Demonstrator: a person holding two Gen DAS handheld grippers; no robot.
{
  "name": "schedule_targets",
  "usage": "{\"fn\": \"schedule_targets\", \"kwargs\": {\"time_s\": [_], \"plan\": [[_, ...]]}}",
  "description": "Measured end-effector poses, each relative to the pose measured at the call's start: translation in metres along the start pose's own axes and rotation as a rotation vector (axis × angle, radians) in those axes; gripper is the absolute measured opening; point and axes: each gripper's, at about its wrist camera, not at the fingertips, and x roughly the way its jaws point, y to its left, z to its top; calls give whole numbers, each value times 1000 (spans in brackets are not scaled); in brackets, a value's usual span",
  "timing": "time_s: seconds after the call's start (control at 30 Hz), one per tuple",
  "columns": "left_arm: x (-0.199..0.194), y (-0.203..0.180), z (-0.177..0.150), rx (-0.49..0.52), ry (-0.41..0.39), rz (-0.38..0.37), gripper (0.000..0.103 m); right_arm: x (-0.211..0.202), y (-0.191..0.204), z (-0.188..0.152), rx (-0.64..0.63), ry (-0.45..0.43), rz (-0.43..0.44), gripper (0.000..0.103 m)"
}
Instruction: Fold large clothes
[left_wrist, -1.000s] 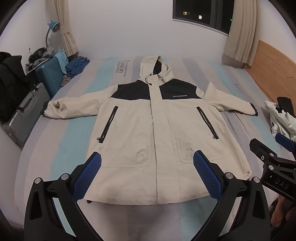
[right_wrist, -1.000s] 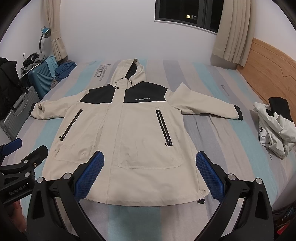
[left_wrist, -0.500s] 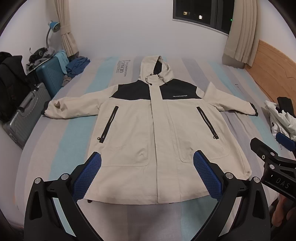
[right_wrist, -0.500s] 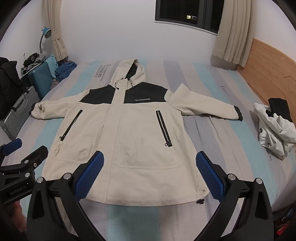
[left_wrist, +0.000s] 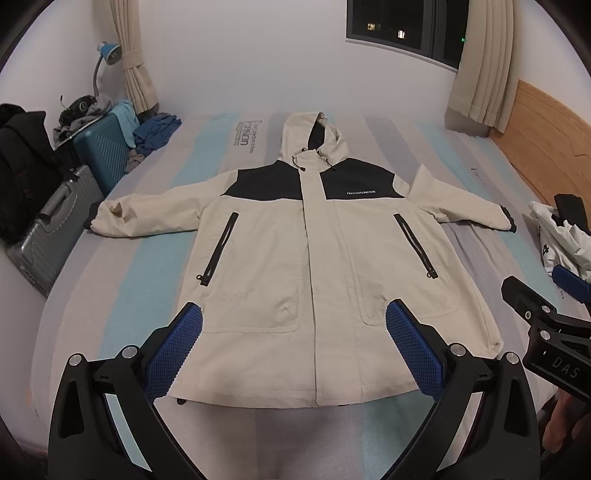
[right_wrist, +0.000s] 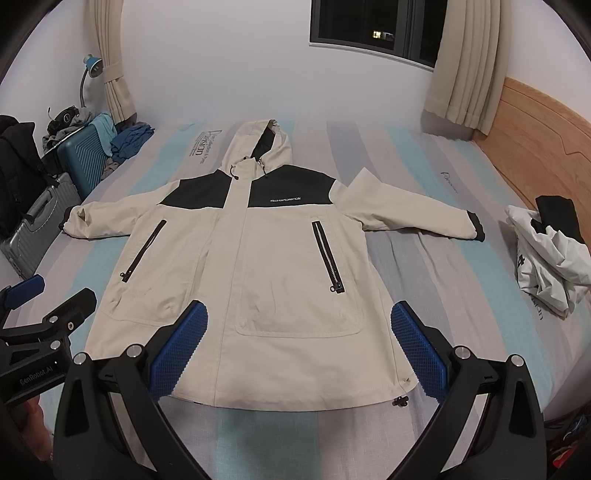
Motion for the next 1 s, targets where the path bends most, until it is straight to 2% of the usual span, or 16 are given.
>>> {"fn": "schedule_targets", "kwargs": {"time_s": [0.73, 1.0], "plan": [[0, 3, 10, 17, 7, -14, 97, 1, 5, 3, -1, 13, -12, 96], [4, 19, 25, 64, 27, -31, 97, -16, 10, 24, 89, -12, -20, 96]]}}
